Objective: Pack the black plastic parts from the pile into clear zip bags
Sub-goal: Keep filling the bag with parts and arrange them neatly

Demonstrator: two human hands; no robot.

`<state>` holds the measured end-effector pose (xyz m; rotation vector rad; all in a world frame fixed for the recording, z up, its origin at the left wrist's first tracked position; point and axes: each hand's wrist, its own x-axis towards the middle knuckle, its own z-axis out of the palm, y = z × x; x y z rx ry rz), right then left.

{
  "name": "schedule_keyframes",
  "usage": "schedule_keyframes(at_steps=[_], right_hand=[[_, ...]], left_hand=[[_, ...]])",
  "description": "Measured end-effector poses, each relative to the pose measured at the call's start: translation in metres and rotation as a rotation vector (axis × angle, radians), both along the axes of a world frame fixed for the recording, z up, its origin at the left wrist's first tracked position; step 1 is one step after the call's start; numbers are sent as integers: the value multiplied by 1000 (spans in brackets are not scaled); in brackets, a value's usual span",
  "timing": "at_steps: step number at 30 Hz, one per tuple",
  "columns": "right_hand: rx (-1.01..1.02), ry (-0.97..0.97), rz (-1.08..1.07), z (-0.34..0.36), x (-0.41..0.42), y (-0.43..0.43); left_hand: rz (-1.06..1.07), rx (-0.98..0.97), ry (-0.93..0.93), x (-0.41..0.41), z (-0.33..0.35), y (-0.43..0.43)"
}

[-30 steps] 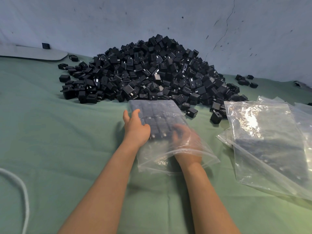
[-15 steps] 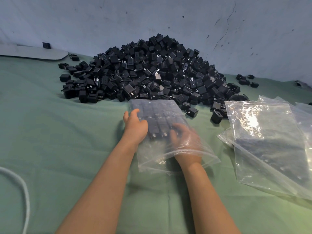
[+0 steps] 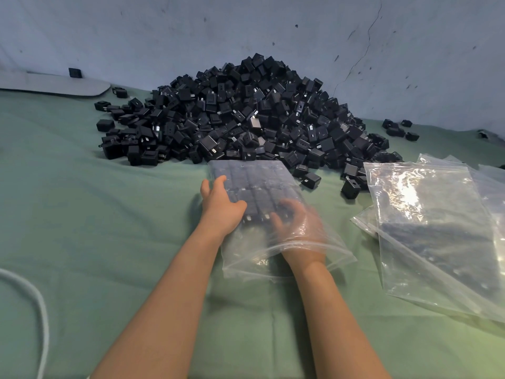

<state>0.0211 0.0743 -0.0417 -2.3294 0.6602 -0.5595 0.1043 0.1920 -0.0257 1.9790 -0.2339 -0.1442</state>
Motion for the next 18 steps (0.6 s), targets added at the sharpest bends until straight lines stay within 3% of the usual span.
schedule_keyframes(at_steps=[18], right_hand=[[3,34,-11,1,0,1]], left_hand=[[35,74,-22,0,-1,0]])
